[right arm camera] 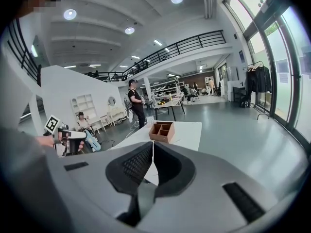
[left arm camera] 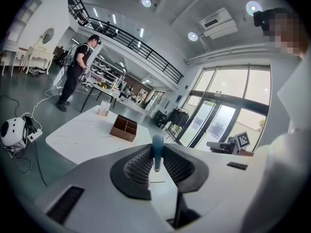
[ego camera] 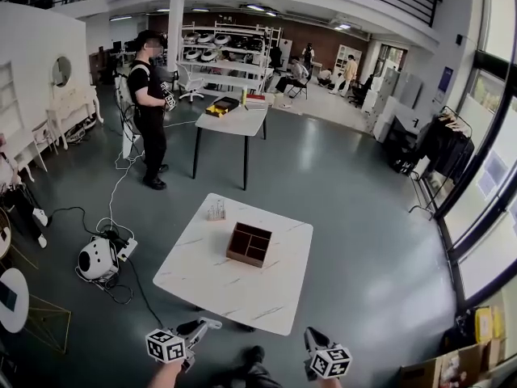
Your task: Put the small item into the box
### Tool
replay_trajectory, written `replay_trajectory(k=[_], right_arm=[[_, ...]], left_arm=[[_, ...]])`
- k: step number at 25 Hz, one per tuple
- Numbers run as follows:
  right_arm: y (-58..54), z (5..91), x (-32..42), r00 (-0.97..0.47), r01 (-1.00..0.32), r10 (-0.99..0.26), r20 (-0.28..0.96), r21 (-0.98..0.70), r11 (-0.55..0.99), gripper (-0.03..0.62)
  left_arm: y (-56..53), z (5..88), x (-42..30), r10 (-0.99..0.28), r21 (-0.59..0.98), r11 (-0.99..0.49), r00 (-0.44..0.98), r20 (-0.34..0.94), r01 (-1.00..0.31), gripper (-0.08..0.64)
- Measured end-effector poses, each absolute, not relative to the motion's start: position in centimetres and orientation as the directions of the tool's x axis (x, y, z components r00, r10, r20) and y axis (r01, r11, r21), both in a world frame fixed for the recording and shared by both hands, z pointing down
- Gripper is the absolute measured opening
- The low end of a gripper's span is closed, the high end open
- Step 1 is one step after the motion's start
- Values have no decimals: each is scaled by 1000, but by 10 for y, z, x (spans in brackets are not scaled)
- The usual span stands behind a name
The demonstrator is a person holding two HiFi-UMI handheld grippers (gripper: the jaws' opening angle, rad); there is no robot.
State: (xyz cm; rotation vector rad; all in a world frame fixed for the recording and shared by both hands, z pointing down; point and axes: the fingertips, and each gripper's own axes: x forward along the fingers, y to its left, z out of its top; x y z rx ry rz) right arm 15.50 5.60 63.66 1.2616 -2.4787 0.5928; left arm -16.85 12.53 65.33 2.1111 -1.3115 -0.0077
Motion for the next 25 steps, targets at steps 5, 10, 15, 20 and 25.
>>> replay_trajectory(k=[5,10,15,20,25], right_arm=[[27,644,147,-597,-798,-674,435,-237,554,26],[-10,648,143,-627,-774,-647,434,-251,581,26],[-48,654,142,-647,-756,-624,438,-266,598,26],[-81,660,138,-676,-729,-594,436,-280,624,26],[-118,666,136,-704,-701,-562,434,-296,649,27]], left_arm=[[105,652,-167,-816,517,-284,486,313,-808,72],[79,648,-162,-826,514,-273,472,309,-813,72],[54,650,-159,-838,518,-242,446,315,-820,72],[30,653,-152,-844,525,-212,426,327,-824,72],[1,649,-147,-862,522,-183,391,322,-833,72]])
